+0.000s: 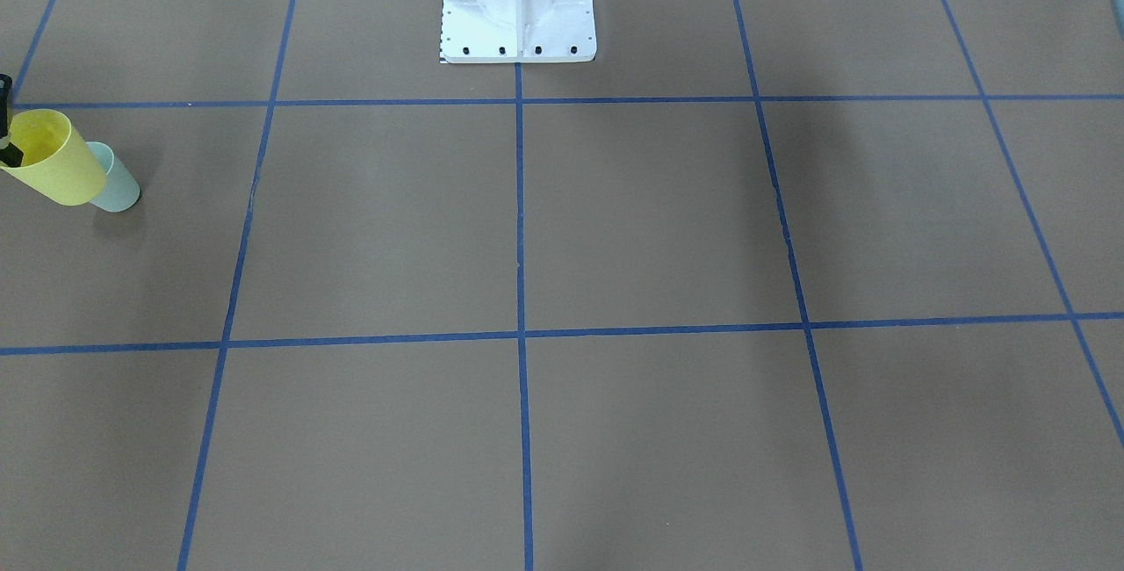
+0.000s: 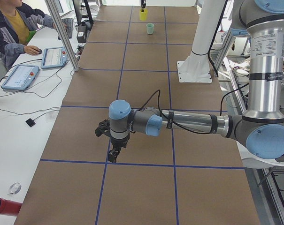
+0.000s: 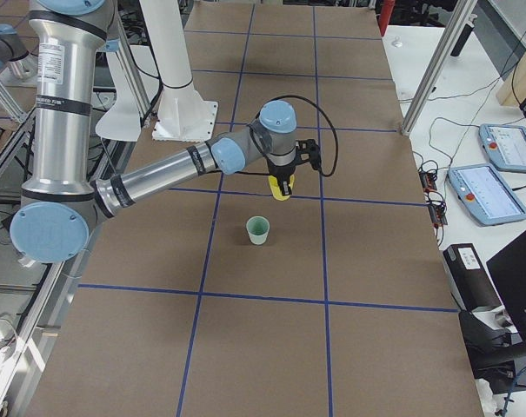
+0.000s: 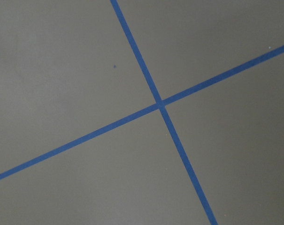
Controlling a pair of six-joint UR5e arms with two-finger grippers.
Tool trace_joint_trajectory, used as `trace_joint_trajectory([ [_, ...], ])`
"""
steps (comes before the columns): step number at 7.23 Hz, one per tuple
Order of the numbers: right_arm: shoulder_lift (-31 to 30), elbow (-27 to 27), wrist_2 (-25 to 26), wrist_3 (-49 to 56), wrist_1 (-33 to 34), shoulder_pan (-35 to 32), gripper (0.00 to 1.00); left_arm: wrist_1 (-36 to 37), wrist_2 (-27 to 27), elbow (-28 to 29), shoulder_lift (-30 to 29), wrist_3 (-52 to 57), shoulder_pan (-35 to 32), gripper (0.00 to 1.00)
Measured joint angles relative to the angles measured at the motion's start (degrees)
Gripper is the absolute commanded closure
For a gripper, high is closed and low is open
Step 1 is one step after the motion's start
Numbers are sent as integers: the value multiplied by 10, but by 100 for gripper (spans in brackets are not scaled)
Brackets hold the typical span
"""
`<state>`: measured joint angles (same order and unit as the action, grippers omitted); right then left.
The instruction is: Transfer and stack yellow cup on green cup
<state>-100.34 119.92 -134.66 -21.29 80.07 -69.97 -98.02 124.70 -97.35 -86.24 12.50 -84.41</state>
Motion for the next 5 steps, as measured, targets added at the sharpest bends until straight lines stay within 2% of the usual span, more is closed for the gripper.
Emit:
trace_joint_trajectory([
  [2, -59, -15, -14, 0, -62, 1, 100, 0, 2, -1, 4, 3, -1, 0],
  [5, -69, -50, -16, -3, -84, 7, 100, -3, 5, -2, 5, 4, -1, 0],
])
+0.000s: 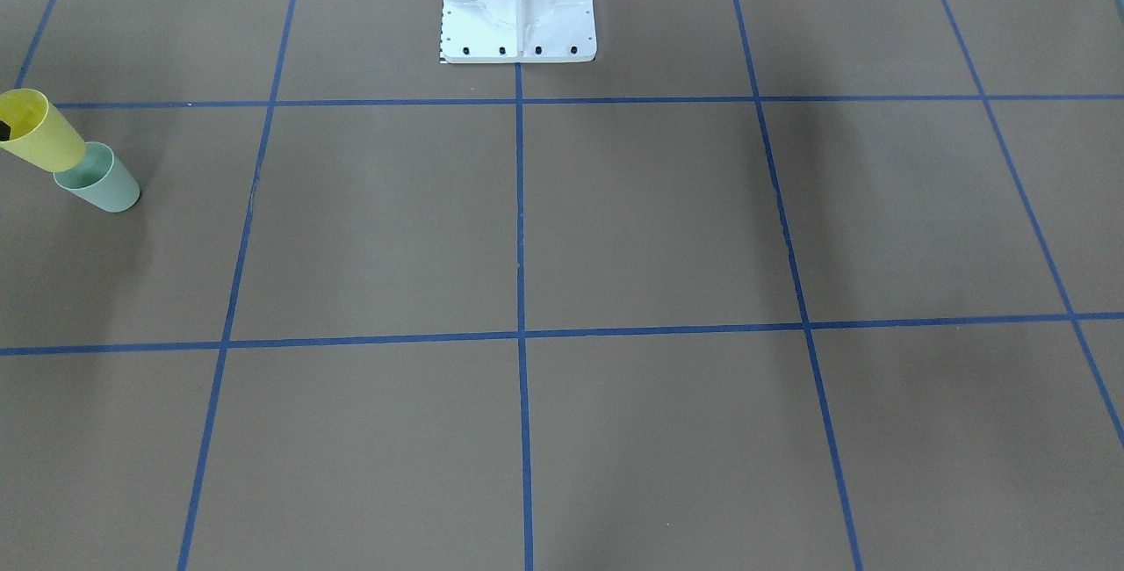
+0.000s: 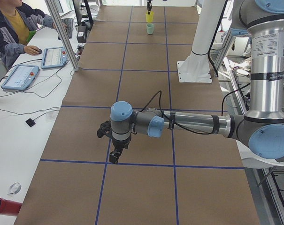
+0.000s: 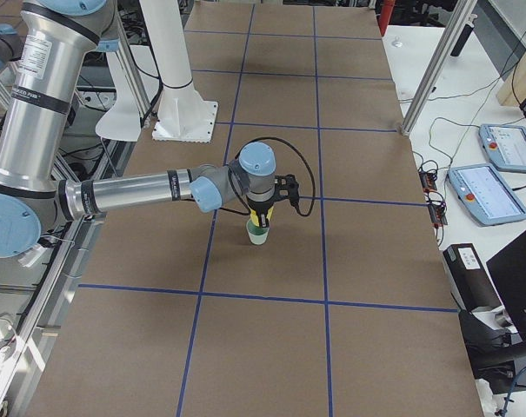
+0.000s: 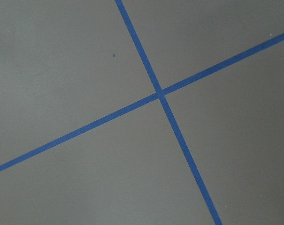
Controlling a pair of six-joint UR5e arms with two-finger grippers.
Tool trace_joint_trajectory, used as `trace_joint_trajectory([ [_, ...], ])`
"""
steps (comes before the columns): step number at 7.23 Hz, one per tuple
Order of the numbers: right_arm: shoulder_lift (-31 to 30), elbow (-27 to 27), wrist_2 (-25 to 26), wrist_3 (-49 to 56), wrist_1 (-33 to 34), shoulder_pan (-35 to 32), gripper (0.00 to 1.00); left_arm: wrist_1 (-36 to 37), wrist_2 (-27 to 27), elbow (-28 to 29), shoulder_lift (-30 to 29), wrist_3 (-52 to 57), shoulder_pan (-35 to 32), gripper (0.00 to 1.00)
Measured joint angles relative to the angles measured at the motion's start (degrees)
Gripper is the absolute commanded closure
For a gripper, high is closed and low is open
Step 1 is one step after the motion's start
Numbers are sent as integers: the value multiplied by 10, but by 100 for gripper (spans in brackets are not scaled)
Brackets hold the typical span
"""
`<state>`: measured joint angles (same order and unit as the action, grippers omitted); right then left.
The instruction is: Transfer and stack yellow cup on green cup
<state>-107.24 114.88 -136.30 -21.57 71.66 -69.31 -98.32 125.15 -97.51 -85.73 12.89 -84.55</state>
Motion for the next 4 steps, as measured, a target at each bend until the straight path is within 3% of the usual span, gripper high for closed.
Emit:
trace_joint_trajectory([
  [4, 5, -16, 5, -1, -1, 28, 100, -3, 10, -9, 8, 0, -1, 0],
])
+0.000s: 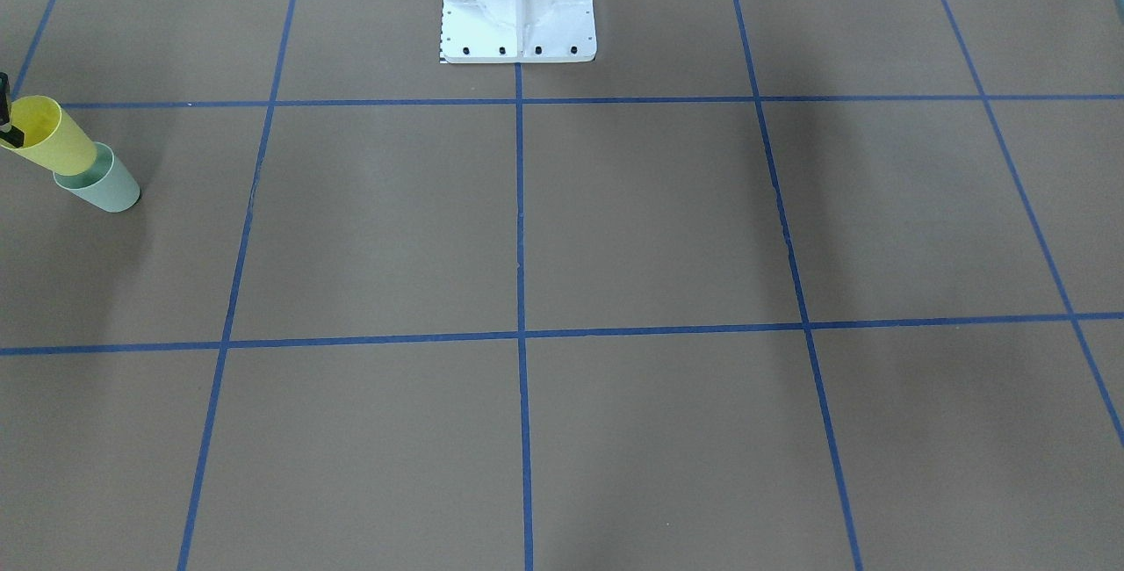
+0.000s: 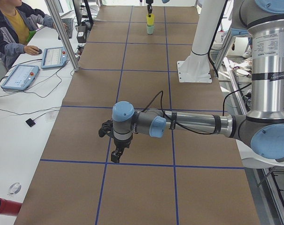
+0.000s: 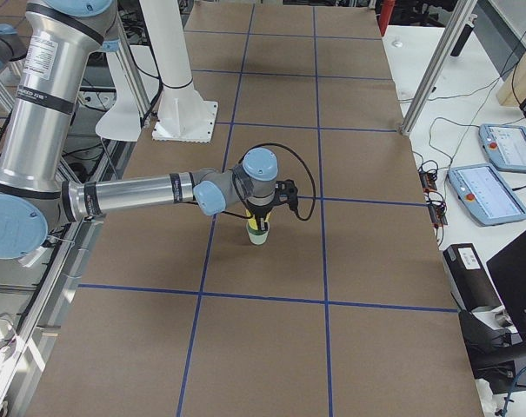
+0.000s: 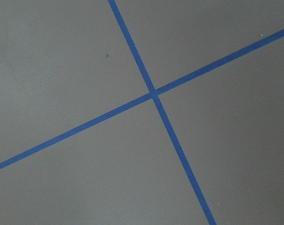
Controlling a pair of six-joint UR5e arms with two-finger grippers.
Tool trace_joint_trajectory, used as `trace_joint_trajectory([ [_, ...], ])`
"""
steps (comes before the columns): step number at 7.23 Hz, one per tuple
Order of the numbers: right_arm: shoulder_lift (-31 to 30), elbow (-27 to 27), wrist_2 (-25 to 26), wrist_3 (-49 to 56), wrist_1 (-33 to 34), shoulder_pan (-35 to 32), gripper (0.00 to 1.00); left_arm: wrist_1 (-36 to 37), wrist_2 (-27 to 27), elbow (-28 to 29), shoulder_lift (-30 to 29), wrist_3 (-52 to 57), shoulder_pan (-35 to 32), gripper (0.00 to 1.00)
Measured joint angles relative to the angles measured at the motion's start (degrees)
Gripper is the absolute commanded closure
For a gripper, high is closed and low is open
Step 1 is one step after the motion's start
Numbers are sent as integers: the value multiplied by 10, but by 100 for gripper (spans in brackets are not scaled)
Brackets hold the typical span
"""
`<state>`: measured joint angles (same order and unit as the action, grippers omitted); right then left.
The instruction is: Transfer and stack yellow cup on green cup
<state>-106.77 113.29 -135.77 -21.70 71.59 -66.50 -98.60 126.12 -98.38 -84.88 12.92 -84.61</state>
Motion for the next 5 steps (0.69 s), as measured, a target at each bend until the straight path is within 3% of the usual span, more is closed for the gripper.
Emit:
trace_joint_trajectory([
  [4, 4, -7, 16, 1, 0, 8, 100, 0, 0, -1, 2, -1, 0, 0],
  [5, 6, -9, 18, 1, 0, 8, 95, 0, 0, -1, 3, 0, 0, 0],
])
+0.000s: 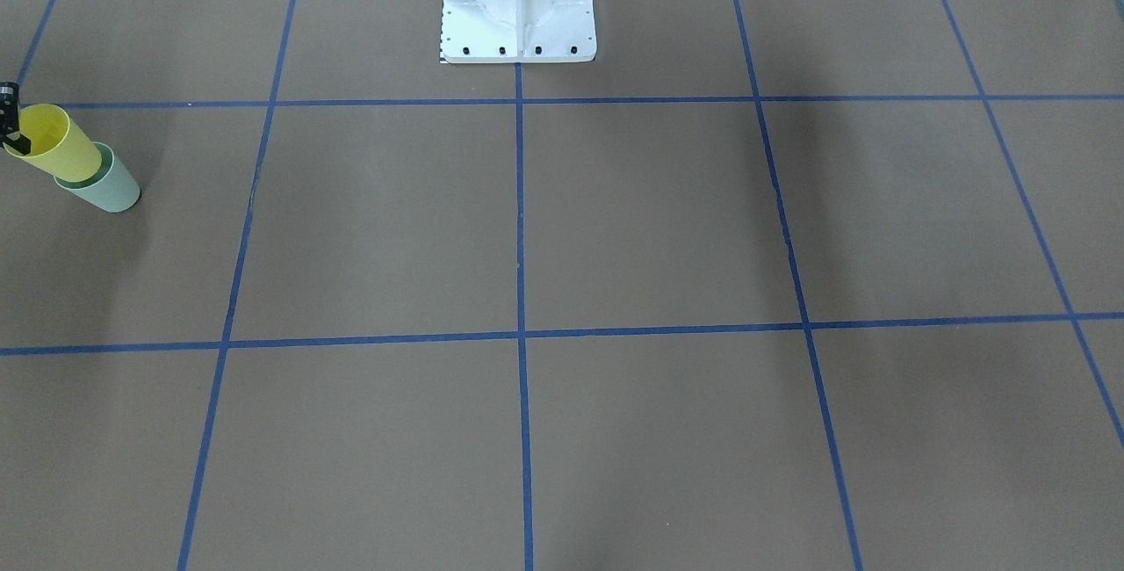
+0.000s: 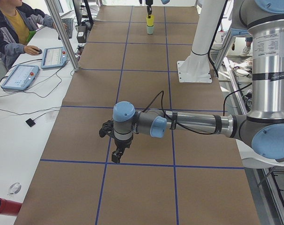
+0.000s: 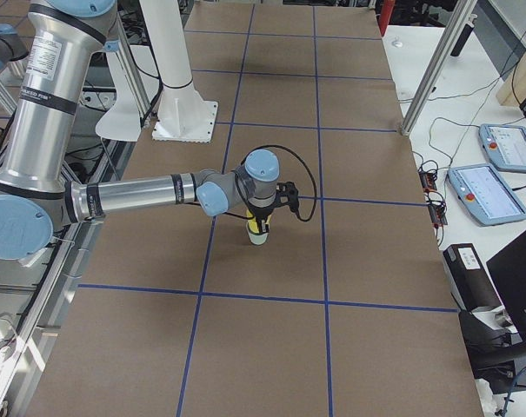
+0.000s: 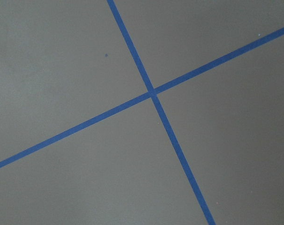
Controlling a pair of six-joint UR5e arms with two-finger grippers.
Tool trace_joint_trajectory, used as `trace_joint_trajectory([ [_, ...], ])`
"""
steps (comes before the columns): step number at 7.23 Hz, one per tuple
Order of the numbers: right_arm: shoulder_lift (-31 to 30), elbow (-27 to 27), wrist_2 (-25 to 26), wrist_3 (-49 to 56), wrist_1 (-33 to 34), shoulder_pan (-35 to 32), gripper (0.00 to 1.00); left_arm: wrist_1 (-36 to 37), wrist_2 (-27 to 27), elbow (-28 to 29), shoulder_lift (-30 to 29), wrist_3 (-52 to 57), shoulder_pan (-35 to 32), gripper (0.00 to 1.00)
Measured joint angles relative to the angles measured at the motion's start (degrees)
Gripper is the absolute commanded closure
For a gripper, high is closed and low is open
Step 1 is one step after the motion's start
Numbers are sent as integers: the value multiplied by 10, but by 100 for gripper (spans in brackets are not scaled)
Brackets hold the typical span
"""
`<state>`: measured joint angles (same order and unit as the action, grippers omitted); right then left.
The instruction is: Transfer and stack yellow cup on green cup
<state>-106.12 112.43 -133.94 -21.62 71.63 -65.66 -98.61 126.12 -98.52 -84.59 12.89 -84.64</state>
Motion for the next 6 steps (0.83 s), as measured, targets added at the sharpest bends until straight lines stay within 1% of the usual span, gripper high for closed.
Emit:
trace_joint_trajectory([
  [1, 3, -1, 1, 0, 0, 1, 16, 0, 0, 0, 0, 0, 0, 0],
  [2, 8, -2, 1, 0, 0, 2, 1, 0, 0, 0, 0, 0, 0, 0],
  [6, 23, -3, 20, 3, 1, 2, 0, 0, 0, 1, 7, 0, 0, 0],
])
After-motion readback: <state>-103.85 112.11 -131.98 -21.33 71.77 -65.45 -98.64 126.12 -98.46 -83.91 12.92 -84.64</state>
